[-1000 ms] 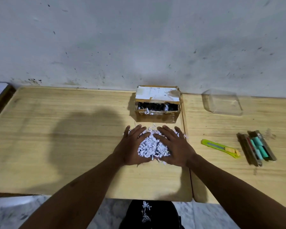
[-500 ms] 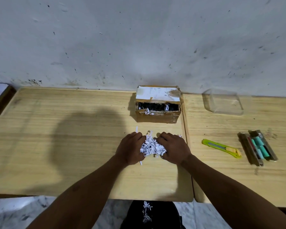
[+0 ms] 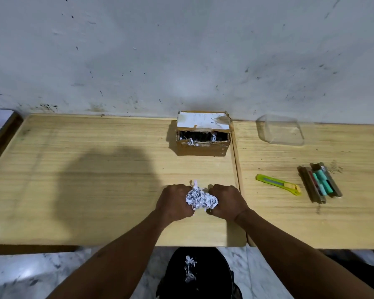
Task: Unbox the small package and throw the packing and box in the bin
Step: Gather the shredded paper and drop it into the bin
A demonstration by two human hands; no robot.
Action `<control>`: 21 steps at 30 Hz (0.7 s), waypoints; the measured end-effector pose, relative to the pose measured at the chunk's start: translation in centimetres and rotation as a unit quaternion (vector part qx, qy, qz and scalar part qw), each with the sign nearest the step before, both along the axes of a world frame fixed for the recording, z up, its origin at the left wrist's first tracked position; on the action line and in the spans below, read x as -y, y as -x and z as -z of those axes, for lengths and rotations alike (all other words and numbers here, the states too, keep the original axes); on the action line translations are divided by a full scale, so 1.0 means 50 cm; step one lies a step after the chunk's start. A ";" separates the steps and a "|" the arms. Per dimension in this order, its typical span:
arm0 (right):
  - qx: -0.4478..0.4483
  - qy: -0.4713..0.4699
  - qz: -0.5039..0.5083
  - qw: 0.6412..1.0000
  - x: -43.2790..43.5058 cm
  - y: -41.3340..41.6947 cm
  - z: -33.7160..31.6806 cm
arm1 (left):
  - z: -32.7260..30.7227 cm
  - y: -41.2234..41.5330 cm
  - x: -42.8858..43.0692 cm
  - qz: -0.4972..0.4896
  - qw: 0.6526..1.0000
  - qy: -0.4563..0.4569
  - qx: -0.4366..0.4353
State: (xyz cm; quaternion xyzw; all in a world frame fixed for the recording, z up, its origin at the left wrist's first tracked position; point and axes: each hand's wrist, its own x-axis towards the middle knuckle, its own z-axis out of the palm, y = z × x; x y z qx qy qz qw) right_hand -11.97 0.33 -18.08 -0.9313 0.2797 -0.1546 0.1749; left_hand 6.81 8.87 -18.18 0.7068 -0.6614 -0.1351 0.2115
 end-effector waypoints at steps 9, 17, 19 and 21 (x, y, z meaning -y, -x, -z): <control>-0.025 -0.076 0.079 0.994 -0.215 0.095 -0.033 | -0.036 0.112 -0.184 -0.004 0.994 -0.103 -0.048; -0.031 -0.221 0.156 0.962 -0.414 0.177 0.006 | 0.028 0.228 -0.385 -0.070 0.968 -0.208 -0.122; -0.082 -0.283 0.191 0.936 -0.440 0.185 0.037 | 0.060 0.250 -0.405 -0.114 0.948 -0.267 -0.130; -0.144 -0.330 0.223 0.906 -0.458 0.188 0.073 | 0.094 0.272 -0.411 -0.154 0.923 -0.313 -0.163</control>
